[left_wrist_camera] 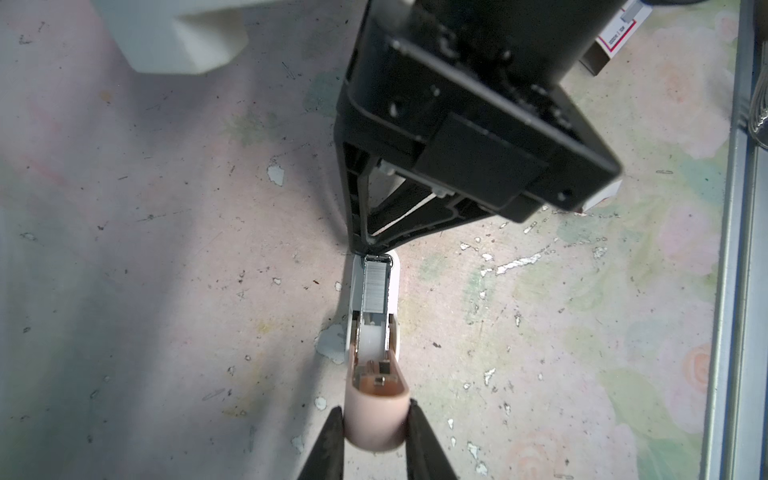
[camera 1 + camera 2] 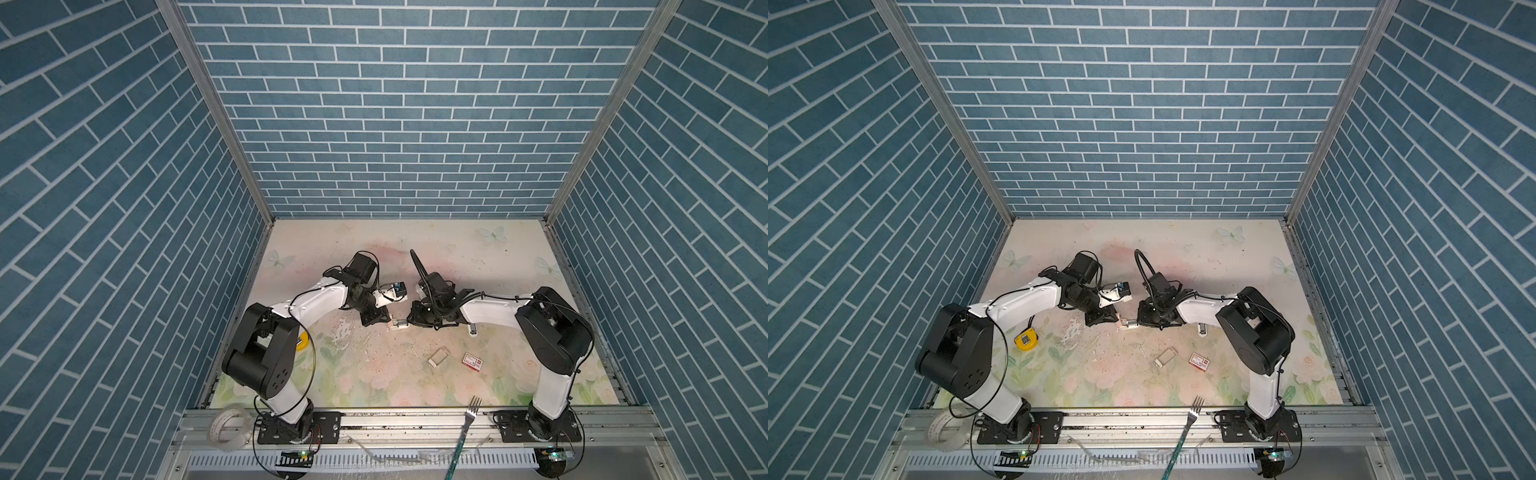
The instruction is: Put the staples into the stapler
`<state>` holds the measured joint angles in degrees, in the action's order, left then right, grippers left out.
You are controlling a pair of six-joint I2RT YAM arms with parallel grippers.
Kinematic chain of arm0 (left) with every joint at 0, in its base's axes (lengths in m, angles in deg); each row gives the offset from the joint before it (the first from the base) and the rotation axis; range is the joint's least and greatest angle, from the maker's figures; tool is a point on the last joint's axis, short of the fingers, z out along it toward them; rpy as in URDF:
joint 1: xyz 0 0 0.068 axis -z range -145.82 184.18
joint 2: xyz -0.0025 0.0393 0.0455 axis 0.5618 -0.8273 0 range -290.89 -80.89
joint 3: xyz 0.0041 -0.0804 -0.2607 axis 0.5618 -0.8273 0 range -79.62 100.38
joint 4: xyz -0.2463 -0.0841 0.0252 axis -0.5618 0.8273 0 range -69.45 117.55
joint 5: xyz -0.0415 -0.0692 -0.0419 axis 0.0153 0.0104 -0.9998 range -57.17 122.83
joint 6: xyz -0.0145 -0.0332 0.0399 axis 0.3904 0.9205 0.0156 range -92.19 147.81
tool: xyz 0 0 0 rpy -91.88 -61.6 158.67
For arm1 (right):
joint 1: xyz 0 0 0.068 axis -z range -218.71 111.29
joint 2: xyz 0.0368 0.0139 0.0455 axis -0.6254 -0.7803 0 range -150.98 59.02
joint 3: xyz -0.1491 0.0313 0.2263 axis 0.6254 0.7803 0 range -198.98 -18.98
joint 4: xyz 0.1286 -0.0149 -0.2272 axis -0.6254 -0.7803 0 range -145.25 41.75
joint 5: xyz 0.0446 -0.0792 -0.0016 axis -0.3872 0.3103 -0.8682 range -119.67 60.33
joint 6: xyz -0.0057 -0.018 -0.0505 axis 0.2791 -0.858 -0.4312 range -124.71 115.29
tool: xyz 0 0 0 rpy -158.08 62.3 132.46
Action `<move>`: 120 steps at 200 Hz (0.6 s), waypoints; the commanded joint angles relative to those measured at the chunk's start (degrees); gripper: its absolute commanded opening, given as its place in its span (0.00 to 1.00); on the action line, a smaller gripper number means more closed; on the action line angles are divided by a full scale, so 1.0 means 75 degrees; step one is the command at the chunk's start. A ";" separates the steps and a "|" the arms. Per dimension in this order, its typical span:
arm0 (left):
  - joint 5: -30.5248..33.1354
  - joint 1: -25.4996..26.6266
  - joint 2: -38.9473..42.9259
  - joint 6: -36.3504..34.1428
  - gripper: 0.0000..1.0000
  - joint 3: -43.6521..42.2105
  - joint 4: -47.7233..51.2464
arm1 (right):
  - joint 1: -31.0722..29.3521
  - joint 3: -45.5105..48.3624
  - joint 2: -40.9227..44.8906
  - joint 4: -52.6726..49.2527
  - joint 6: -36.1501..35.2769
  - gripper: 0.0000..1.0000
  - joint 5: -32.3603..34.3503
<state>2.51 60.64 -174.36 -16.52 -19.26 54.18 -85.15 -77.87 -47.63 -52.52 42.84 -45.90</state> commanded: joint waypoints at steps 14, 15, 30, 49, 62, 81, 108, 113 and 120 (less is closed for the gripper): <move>0.0118 0.0229 -0.0349 0.0052 0.26 0.0061 0.0113 | 0.0004 0.0220 -0.0434 -0.0647 -0.0083 0.18 0.0230; 0.0124 0.0231 -0.0347 0.0052 0.26 0.0067 0.0111 | 0.0004 0.0222 -0.0437 -0.0648 -0.0082 0.18 0.0230; 0.0218 0.0332 -0.0433 0.0058 0.26 0.0118 0.0116 | 0.0003 0.0243 -0.0418 -0.0604 -0.0072 0.18 0.0230; 0.0264 0.0362 -0.0492 0.0054 0.26 0.0178 0.0155 | 0.0002 0.0289 -0.0405 -0.0525 -0.0047 0.18 0.0224; 0.0280 0.0385 -0.0520 0.0053 0.27 0.0239 0.0209 | 0.0004 0.0320 -0.0394 -0.0469 -0.0021 0.18 0.0219; 0.0356 0.0430 -0.0606 0.0055 0.27 0.0333 0.0290 | 0.0004 0.0396 -0.0376 -0.0351 0.0029 0.18 0.0195; 0.0509 0.0503 -0.0760 0.0018 0.27 0.0427 0.0341 | 0.0010 0.0429 -0.0370 -0.0269 0.0035 0.18 0.0183; 0.0532 0.0521 -0.0786 0.0017 0.27 0.0447 0.0354 | 0.0010 0.0442 -0.0360 -0.0262 0.0035 0.18 0.0180; 0.0557 0.0540 -0.0830 0.0023 0.28 0.0473 0.0376 | 0.0004 0.0440 -0.0358 -0.0249 0.0035 0.18 0.0183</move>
<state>4.17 64.12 -178.23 -16.37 -16.40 53.26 -85.04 -76.97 -47.63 -50.12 42.86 -46.01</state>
